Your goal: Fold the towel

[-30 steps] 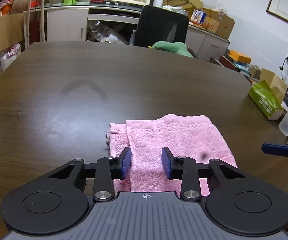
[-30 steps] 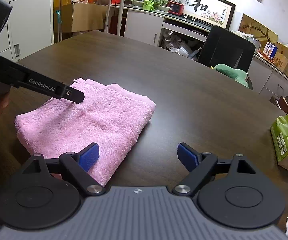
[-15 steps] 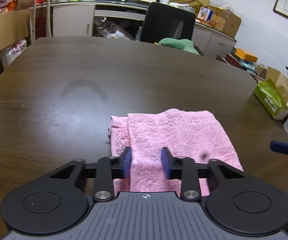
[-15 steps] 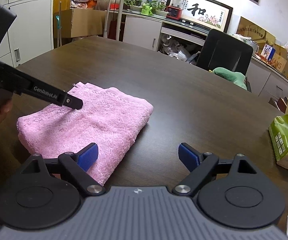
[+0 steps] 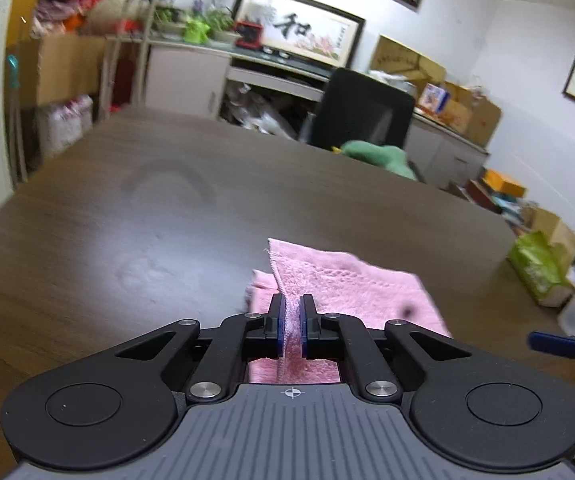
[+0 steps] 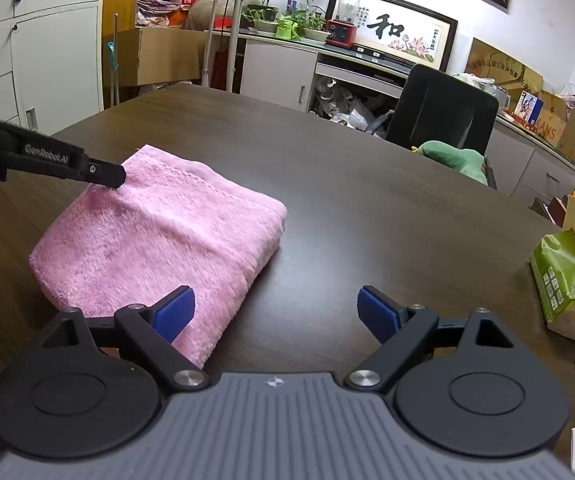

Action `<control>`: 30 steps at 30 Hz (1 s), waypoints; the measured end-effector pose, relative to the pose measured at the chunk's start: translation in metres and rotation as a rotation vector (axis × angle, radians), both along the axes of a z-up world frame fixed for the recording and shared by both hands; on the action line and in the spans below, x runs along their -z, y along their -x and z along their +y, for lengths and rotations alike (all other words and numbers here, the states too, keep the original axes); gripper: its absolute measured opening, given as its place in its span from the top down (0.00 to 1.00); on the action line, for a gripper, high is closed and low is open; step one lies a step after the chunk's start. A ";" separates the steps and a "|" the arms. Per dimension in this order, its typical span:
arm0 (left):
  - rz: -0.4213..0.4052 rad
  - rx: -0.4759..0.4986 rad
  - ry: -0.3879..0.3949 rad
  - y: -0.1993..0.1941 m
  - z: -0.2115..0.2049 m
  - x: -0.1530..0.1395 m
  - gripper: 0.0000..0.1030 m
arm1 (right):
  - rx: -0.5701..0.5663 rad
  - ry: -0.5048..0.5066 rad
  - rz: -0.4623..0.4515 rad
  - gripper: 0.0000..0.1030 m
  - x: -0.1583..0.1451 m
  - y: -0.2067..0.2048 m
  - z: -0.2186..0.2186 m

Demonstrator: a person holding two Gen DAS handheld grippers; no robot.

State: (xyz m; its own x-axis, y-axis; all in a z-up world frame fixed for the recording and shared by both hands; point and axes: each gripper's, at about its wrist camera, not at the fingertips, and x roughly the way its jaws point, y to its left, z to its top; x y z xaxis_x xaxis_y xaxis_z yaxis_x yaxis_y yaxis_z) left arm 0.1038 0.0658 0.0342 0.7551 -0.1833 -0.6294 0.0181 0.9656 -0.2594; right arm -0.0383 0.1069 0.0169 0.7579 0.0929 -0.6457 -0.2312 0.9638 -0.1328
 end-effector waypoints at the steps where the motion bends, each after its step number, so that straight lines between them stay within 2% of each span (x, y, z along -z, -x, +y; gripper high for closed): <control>1: 0.019 -0.001 0.003 -0.004 0.000 0.005 0.93 | 0.001 -0.002 -0.001 0.13 0.000 -0.001 0.000; 4: 0.061 0.008 0.003 -0.013 -0.001 0.018 0.91 | -0.009 -0.012 -0.005 0.13 -0.001 -0.001 0.003; 8: 0.053 0.005 0.023 -0.011 0.007 0.013 0.86 | -0.022 -0.054 -0.053 0.13 -0.010 -0.002 0.001; 11: 0.033 -0.024 0.016 -0.005 0.015 0.008 0.86 | -0.047 -0.145 -0.067 0.13 -0.014 -0.008 -0.010; 15: -0.006 0.001 0.011 0.005 0.018 0.003 0.85 | -0.104 -0.347 -0.003 0.13 -0.011 -0.027 -0.029; 20: -0.023 0.081 -0.030 0.005 0.002 0.006 0.85 | -0.129 -0.525 0.097 0.13 0.001 -0.059 -0.041; 23: 0.006 0.091 -0.069 0.000 -0.005 0.016 0.85 | -0.102 -0.569 0.202 0.13 0.019 -0.082 -0.046; 25: 0.018 0.098 -0.081 0.000 -0.006 0.021 0.84 | -0.060 -0.561 0.282 0.15 0.036 -0.094 -0.048; 27: 0.014 0.102 -0.091 0.003 -0.006 0.021 0.84 | -0.038 -0.533 0.251 0.15 0.033 -0.090 -0.052; 30: 0.009 0.103 -0.093 0.007 -0.003 0.022 0.84 | -0.062 -0.579 0.194 0.15 0.016 -0.075 -0.059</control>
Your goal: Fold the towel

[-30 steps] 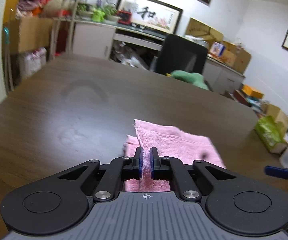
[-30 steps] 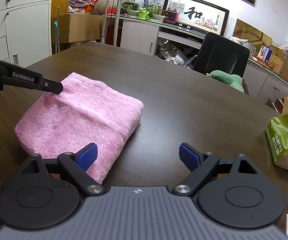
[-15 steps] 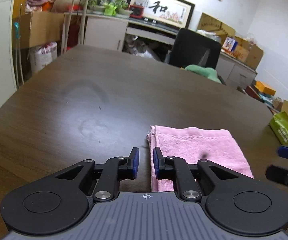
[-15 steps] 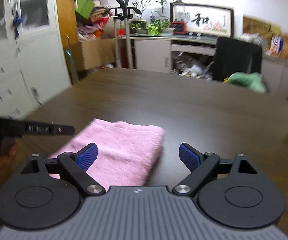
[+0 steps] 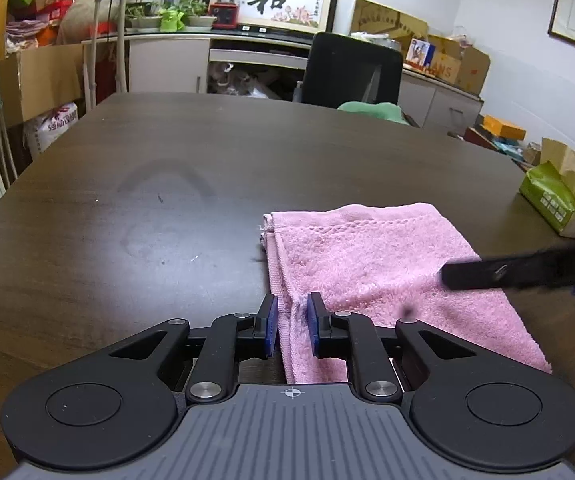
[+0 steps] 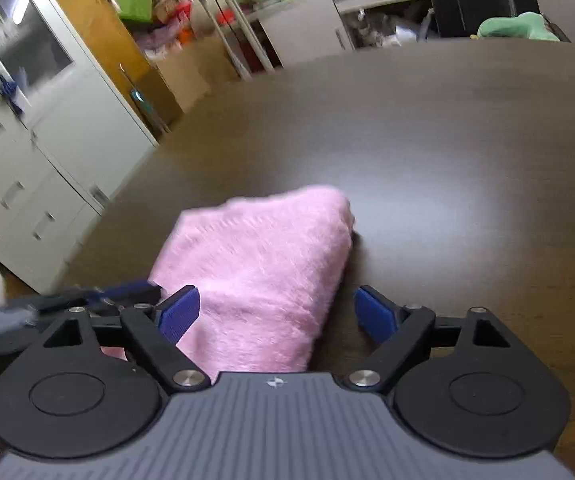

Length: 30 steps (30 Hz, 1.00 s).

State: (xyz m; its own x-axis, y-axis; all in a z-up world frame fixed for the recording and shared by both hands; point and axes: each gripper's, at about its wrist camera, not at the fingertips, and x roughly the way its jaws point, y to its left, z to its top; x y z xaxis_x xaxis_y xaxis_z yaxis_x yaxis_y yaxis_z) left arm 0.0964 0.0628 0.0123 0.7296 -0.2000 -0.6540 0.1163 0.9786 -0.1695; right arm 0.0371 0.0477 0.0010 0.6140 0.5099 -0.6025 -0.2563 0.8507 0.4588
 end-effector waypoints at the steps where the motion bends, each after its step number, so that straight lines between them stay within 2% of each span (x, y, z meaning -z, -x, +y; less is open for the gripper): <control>1: -0.001 0.000 -0.002 0.001 0.001 0.000 0.84 | -0.004 -0.009 -0.031 0.15 -0.010 0.006 -0.002; 4: -0.007 -0.002 -0.013 0.004 0.000 0.000 0.83 | -0.069 -0.061 -0.056 0.15 -0.024 0.012 -0.002; 6: -0.010 -0.004 -0.019 0.005 -0.001 0.001 0.83 | -0.114 -0.093 -0.030 0.15 -0.021 0.010 0.004; 7: -0.011 -0.005 -0.021 0.005 -0.001 0.001 0.81 | -0.130 -0.093 -0.015 0.16 -0.017 0.009 0.007; 9: -0.014 -0.007 -0.024 0.006 -0.001 0.001 0.77 | -0.084 -0.022 0.074 0.21 0.003 -0.001 0.010; 10: -0.016 -0.007 -0.024 0.006 0.000 0.002 0.75 | -0.077 -0.016 0.074 0.20 0.007 -0.002 0.011; 14: -0.024 -0.012 -0.038 0.008 0.000 0.002 0.72 | -0.070 -0.046 0.035 0.20 -0.011 0.014 0.004; 17: -0.017 -0.017 -0.017 0.008 0.004 0.002 0.70 | -0.127 -0.022 0.002 0.20 -0.021 0.032 0.009; 20: -0.023 -0.019 -0.027 0.008 0.003 0.002 0.67 | -0.188 0.017 0.032 0.19 -0.015 0.052 0.017; 22: -0.028 -0.020 -0.037 0.009 0.002 0.002 0.65 | -0.184 0.075 0.036 0.18 -0.002 0.056 0.021; 26: -0.029 -0.027 -0.023 0.012 0.008 0.000 0.63 | -0.169 0.028 -0.001 0.17 -0.014 0.062 0.023; 28: -0.030 -0.041 -0.005 0.015 0.016 -0.002 0.61 | -0.172 0.102 -0.049 0.17 -0.023 0.071 0.031; 30: -0.039 -0.056 -0.004 0.017 0.019 -0.004 0.61 | -0.176 0.233 -0.105 0.17 -0.025 0.079 0.048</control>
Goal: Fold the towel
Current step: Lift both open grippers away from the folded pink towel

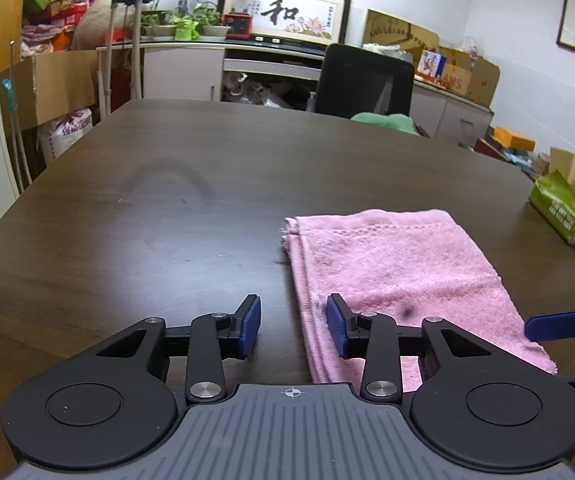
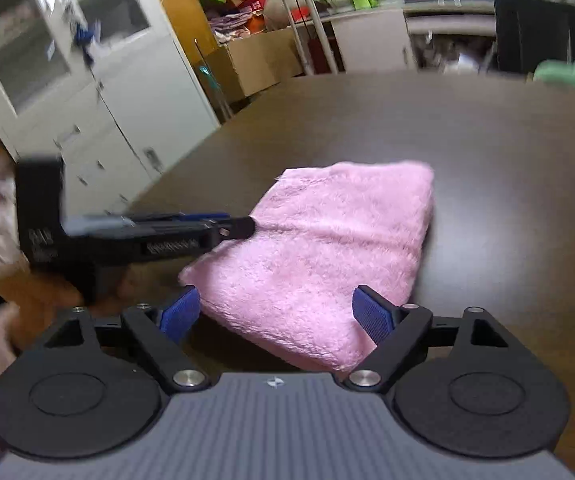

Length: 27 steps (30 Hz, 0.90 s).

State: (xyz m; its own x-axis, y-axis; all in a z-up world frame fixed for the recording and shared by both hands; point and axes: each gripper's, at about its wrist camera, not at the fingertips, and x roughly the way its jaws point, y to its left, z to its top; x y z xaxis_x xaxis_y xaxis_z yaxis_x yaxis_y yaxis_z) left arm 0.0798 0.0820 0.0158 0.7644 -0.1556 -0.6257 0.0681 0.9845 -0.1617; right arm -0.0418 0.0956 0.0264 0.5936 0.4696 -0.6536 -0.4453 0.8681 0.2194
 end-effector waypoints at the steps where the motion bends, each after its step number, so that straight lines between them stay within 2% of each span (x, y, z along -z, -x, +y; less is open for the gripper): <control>1: -0.008 -0.010 -0.001 0.001 0.003 -0.001 0.61 | -0.002 0.048 -0.032 0.17 0.000 0.001 0.008; 5: -0.063 -0.083 -0.020 0.008 0.017 -0.009 0.56 | -0.007 0.129 -0.098 0.17 0.001 -0.009 0.030; 7: -0.071 -0.099 -0.020 0.009 0.024 -0.009 0.52 | -0.014 0.178 -0.101 0.17 0.008 -0.021 0.043; 10: -0.070 -0.114 -0.018 0.010 0.032 -0.007 0.52 | -0.004 0.197 -0.079 0.17 0.018 -0.035 0.052; 13: -0.065 -0.122 -0.017 0.010 0.039 -0.005 0.52 | 0.000 0.212 -0.023 0.10 0.032 -0.047 0.056; 16: -0.070 -0.120 -0.010 0.010 0.042 -0.007 0.47 | -0.001 0.204 -0.024 0.09 0.036 -0.050 0.051; 21: -0.102 -0.077 -0.011 0.016 0.035 -0.011 0.40 | 0.060 0.228 -0.017 0.06 0.036 -0.073 0.030; 27: -0.110 -0.003 -0.059 0.019 0.012 -0.007 0.38 | 0.106 0.220 -0.035 0.03 0.042 -0.111 -0.008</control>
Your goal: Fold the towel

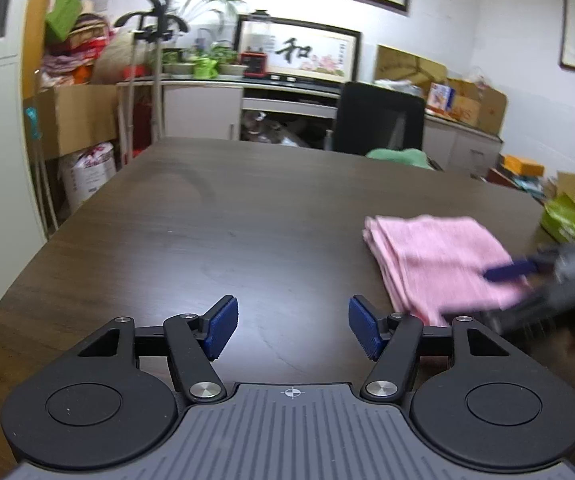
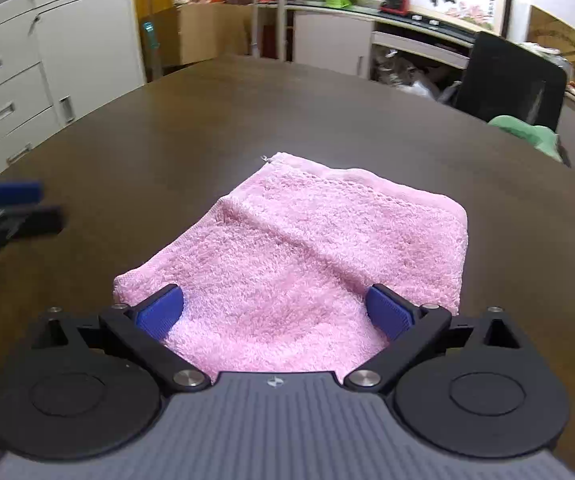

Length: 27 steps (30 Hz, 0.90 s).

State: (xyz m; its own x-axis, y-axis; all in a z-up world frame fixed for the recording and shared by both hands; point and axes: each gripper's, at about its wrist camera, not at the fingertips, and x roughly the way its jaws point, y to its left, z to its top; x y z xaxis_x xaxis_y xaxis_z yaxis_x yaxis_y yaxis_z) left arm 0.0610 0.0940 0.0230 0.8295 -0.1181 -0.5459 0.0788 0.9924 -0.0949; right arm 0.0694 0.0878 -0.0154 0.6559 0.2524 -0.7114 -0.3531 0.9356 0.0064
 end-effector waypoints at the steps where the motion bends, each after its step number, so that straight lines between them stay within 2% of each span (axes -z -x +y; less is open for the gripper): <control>1: 0.001 0.011 -0.011 0.000 -0.004 0.001 0.38 | 0.016 -0.006 -0.003 0.03 0.001 -0.004 -0.004; 5: 0.001 0.043 -0.038 0.002 -0.016 0.007 0.38 | 0.038 -0.035 -0.027 0.03 0.002 -0.011 -0.017; 7: -0.004 0.058 -0.053 0.004 -0.020 0.008 0.36 | 0.020 -0.131 -0.067 0.03 -0.009 0.003 -0.028; 10: -0.025 0.084 -0.071 0.008 -0.028 0.009 0.31 | 0.024 -0.201 -0.140 0.03 -0.027 0.028 -0.039; 12: -0.038 0.092 -0.076 0.012 -0.033 0.010 0.25 | 0.057 -0.211 -0.209 0.02 -0.039 0.060 -0.047; 15: -0.060 0.104 -0.076 0.017 -0.043 0.010 0.17 | 0.101 -0.154 -0.273 0.01 -0.040 0.096 -0.047; 19: -0.079 0.125 -0.105 0.025 -0.065 0.013 0.08 | 0.156 -0.127 -0.241 0.01 -0.023 0.122 -0.051; 22: -0.064 0.126 -0.113 0.029 -0.076 0.014 0.01 | 0.211 -0.117 -0.205 0.01 -0.008 0.136 -0.054; 27: -0.015 0.087 -0.115 0.028 -0.085 0.017 0.00 | 0.282 -0.088 -0.120 0.01 0.013 0.135 -0.063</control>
